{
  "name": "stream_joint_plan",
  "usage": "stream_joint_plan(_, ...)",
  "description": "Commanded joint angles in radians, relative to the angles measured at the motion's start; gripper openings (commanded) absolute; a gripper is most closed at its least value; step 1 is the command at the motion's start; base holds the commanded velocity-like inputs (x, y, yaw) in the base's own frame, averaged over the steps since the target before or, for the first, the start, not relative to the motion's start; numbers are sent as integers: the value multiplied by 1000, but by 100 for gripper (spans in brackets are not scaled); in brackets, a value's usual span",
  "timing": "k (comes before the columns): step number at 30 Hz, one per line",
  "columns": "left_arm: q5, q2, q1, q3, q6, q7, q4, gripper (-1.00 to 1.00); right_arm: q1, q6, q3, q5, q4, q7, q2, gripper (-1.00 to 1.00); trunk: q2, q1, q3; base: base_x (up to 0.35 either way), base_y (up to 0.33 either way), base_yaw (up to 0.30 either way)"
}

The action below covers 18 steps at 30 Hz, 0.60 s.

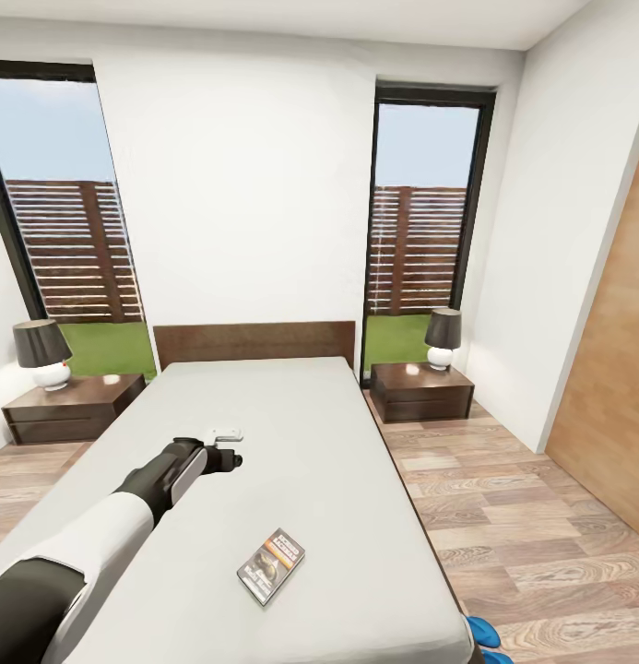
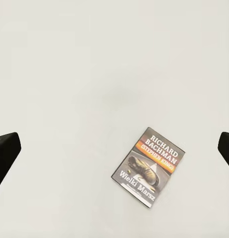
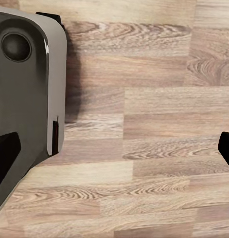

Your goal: In the bedroom, move the book from the bed onto either nightstand, and place the two sandals side by side next to the bed.

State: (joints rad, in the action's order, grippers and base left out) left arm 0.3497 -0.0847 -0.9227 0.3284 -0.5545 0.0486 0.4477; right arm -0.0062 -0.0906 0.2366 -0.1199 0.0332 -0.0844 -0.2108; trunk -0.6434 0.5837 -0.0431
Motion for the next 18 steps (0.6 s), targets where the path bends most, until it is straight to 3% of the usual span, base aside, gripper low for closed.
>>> stream_joint_plan(1,9,-1,-1,8,-4,5,2,100,-1,-6,7,-11,2,-5,0,100,-1,0,-2,0,0,-34)
stream_joint_plan(9,9,-1,-1,8,-4,5,2,100,0,-6,7,-11,3,-5,0,100,-1,0,-2,0,-13,-139)
stream_joint_plan(18,8,-1,-1,8,-4,5,2,100,0,-6,8,-11,3,-5,0,100,-1,0,-2,0,-132,-127)
